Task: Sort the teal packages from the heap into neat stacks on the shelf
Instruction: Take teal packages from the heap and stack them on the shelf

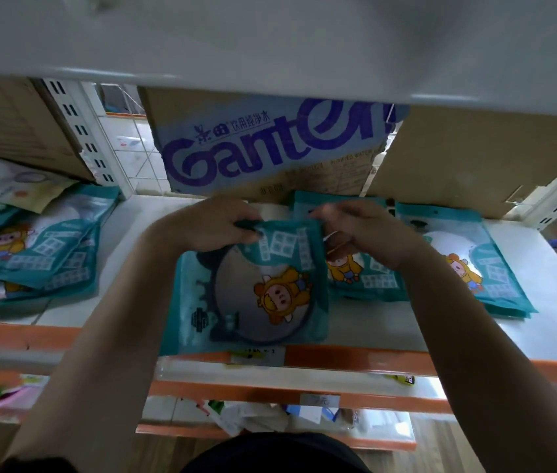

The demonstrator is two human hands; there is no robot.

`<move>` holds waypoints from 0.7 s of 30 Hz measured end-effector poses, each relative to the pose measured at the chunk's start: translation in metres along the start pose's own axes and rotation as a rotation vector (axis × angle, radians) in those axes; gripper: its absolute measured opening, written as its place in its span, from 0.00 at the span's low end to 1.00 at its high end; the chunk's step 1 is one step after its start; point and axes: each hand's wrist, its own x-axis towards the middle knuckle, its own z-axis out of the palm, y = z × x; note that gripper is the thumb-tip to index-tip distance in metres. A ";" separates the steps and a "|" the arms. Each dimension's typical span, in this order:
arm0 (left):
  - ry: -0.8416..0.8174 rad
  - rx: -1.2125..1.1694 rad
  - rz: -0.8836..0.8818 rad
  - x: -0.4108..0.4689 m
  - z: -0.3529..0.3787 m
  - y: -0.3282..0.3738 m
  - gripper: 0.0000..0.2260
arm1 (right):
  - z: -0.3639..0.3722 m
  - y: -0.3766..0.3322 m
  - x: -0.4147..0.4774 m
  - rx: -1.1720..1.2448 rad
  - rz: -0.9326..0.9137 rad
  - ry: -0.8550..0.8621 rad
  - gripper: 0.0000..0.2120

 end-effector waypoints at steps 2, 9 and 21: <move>-0.037 0.048 0.002 0.008 -0.005 0.011 0.09 | 0.007 -0.001 0.004 -0.165 -0.034 -0.037 0.09; 0.209 0.052 0.082 0.016 -0.002 0.023 0.13 | 0.009 0.030 -0.007 -0.069 -0.041 0.065 0.07; 0.717 -0.470 -0.210 0.018 0.063 0.018 0.35 | 0.014 0.088 -0.059 0.704 -0.013 0.412 0.29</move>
